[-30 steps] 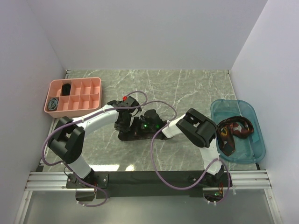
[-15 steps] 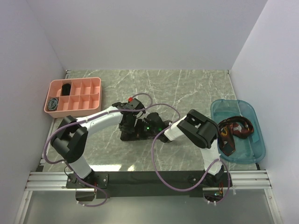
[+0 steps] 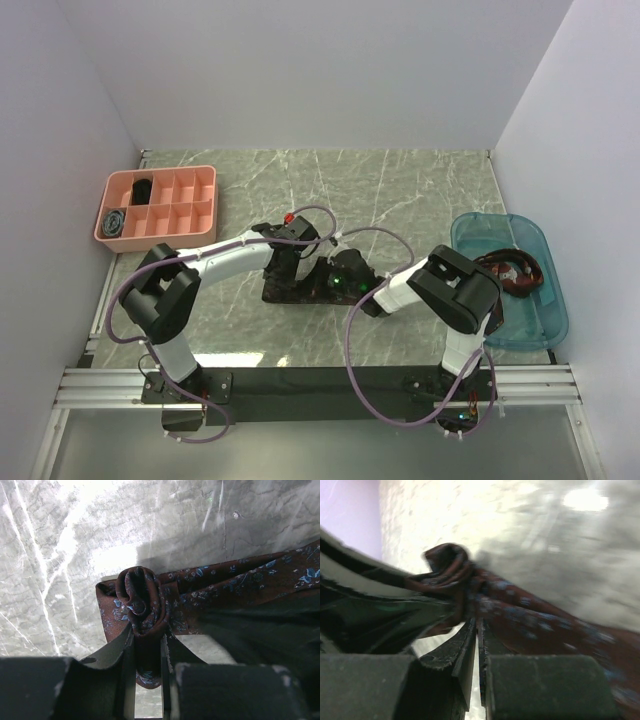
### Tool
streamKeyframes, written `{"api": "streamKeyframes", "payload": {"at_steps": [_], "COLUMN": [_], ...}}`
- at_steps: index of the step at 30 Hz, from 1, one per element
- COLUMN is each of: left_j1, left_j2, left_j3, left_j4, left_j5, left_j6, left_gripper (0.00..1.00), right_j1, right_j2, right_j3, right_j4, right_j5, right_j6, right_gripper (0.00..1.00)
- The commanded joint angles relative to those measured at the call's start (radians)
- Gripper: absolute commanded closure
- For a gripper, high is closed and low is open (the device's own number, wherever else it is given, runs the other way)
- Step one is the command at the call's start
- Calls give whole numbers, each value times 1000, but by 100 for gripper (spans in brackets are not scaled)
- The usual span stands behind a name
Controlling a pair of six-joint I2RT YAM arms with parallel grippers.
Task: Roll the ties
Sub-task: Roll the tie
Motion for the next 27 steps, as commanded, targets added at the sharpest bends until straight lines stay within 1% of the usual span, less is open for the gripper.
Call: {"api": "streamKeyframes", "payload": {"at_steps": [1,8,12,15,16,18,19,20,21,24,25,26,27], "left_j1": [-10,-20,-26,-32,-35,-38,-38,-38,-39,-40,-40,-40,-40], "left_j2": [10,9,23,33,37,32,27,23,18,4,0,-5,-8], "left_j3": [-2,-14,-26,-36,-39,-48,-51,-54,-57,-65,-66,-69,-72], "left_j4": [43,56,78,101,107,121,124,133,136,145,147,148,155], "left_j5": [51,68,89,103,106,112,120,123,127,131,132,135,138], "left_j6": [-21,-19,-27,-30,-31,-33,-30,-31,-31,-35,-36,-38,-38], "left_gripper": [96,96,95,92,86,79,73,69,63,54,48,45,40], "right_j1": [-19,-28,-42,-45,-47,-47,-47,-47,-47,-47,-47,-47,-47], "right_j2": [-43,-9,-2,-9,-12,-20,-22,-26,-25,-28,-28,-35,-40], "right_j3": [-41,-33,-55,-73,-75,-79,-81,-82,-82,-88,-90,-92,-96], "right_j4": [8,-63,-26,23,49,60,72,75,81,113,123,126,123], "right_j5": [97,125,107,81,70,58,53,50,41,25,22,22,25], "right_j6": [26,56,73,67,66,53,50,47,43,41,41,40,32], "right_gripper": [87,87,88,87,87,87,87,87,87,86,86,86,85]}}
